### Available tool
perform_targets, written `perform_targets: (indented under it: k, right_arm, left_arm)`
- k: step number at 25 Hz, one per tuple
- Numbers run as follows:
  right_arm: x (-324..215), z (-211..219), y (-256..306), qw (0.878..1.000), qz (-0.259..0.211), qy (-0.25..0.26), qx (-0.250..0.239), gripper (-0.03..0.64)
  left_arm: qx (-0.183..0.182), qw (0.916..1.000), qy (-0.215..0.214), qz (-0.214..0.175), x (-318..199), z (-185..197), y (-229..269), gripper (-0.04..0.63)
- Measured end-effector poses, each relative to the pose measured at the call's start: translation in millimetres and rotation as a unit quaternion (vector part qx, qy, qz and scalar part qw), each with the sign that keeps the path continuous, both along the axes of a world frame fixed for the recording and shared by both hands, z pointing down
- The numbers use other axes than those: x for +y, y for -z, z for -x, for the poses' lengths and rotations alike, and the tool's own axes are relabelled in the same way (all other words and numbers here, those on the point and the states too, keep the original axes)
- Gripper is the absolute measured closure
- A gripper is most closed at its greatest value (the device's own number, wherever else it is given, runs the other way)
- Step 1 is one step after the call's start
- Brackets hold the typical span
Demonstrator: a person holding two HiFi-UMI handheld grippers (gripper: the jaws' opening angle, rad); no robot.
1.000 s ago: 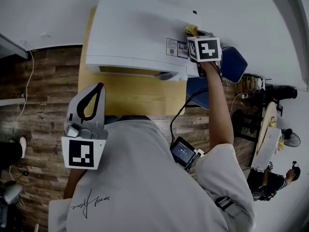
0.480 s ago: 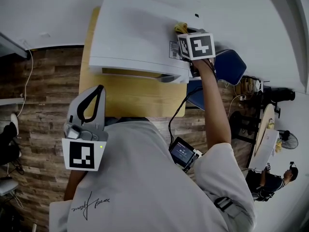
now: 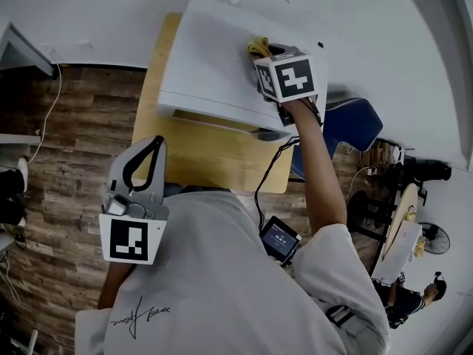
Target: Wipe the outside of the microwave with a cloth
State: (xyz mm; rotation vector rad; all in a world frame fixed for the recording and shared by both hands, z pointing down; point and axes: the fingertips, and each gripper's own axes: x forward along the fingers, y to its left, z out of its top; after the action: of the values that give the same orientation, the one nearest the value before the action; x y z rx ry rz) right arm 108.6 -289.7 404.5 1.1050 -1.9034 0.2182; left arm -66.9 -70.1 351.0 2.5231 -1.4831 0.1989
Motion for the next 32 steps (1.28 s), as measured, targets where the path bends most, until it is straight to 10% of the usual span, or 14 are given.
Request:
perform_targets:
  k: [26,32]
  right_arm:
    - [-1.2,149.1,-1.7,0.992,0.01,0.123,-0.031,0.492]
    - [24.9,202.3,2.9,0.975,0.065,0.18,-0.116,0.493]
  left_arm:
    - [-0.013,0.9968,0.078,-0.005,12.7,40.8,4.1,0.604]
    - [-0.015,0.9961,0.087,0.0,20.1,43.2,5.5,0.604]
